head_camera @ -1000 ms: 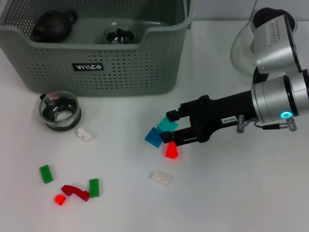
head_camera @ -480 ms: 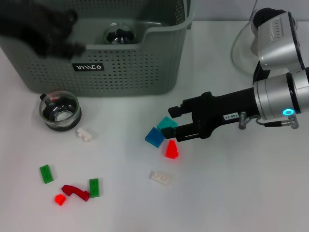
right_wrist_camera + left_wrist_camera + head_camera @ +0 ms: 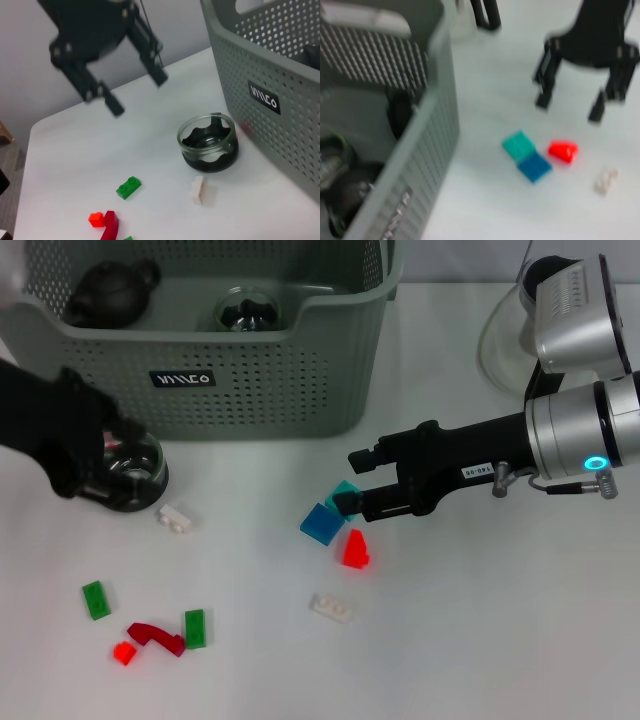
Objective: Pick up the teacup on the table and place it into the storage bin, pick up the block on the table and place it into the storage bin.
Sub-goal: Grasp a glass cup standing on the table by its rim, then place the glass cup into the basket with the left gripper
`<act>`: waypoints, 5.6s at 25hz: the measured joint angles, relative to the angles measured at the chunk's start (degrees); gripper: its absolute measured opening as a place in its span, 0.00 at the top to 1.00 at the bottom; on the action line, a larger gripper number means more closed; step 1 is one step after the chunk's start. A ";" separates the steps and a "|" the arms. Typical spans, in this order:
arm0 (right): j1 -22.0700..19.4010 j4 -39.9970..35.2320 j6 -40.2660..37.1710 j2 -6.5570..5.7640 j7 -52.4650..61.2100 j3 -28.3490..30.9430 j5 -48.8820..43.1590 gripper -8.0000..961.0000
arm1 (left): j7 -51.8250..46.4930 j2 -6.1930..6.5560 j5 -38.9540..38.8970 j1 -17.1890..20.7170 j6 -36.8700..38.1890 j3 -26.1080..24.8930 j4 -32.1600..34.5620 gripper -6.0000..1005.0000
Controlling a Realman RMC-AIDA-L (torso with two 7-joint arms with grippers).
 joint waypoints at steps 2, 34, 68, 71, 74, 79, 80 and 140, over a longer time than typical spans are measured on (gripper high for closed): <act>0.15 0.07 0.29 0.01 -0.02 0.02 0.00 0.29 | 0.51 -0.01 4.45 -0.22 -0.98 3.47 -1.84 0.38; 1.20 2.05 0.23 0.66 -0.01 -0.57 0.00 0.29 | 1.93 0.19 19.29 -4.85 -22.87 17.78 -23.59 0.39; 0.67 2.23 0.22 0.70 0.18 -0.29 0.00 0.28 | 1.89 0.29 19.28 -4.22 -27.75 20.73 -29.45 0.39; 0.73 2.23 0.22 0.70 0.18 -0.29 0.00 0.28 | 1.91 0.29 19.28 -4.22 -27.34 20.77 -29.52 0.40; 0.80 2.23 0.25 0.70 0.18 -0.29 0.00 0.28 | 1.88 0.30 19.28 -4.26 -27.23 20.84 -29.53 0.41; 0.87 2.23 0.27 0.70 0.18 -0.29 0.00 0.28 | 1.36 0.45 19.28 -4.87 -26.60 20.76 -29.97 0.53; 0.88 2.23 0.27 0.70 0.18 -0.28 0.00 0.28 | 1.35 0.45 19.28 -4.90 -26.52 20.79 -29.97 0.57; 0.49 3.01 -0.39 0.36 -0.24 -0.54 0.00 0.28 | -10.56 4.46 15.23 -30.46 -57.27 2.26 -53.77 0.96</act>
